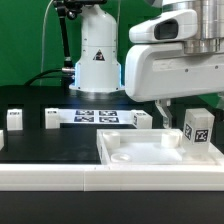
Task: Assemble one leg
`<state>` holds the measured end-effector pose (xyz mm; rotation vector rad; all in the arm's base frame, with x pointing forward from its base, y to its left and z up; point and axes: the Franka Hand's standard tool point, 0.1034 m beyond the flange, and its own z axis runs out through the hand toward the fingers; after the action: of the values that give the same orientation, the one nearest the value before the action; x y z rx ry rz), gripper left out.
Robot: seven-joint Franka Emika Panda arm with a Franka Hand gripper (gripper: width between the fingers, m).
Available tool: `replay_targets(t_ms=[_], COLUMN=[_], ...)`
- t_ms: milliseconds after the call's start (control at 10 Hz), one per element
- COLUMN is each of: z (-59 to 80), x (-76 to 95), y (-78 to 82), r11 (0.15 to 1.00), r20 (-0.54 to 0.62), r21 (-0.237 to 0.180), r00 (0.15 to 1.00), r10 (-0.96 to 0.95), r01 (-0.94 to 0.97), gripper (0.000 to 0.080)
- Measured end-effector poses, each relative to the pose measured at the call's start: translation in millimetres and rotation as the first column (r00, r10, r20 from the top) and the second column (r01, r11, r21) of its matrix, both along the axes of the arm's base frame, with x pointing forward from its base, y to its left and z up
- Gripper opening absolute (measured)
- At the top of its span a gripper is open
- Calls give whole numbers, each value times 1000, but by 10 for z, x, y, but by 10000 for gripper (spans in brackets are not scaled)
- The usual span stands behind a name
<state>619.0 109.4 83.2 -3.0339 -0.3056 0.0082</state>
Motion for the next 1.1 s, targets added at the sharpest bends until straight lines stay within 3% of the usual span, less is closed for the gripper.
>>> replay_targets(t_ms=[100,200,400,800,1100], z=[1,-1,-2,-4,-13], x=[21,23,23,19,2], y=[5,1,1,6,59], r11=[1000,1000,1000,997,891], r20=[6,7,7,15,-3], r21=[1,1,1,2,2], r00=[1000,1000,1000,997,891], r10=[0,-1,-1,-73,-455], r01=[0,1,1,72,455], gripper=[526,526,291,291,291])
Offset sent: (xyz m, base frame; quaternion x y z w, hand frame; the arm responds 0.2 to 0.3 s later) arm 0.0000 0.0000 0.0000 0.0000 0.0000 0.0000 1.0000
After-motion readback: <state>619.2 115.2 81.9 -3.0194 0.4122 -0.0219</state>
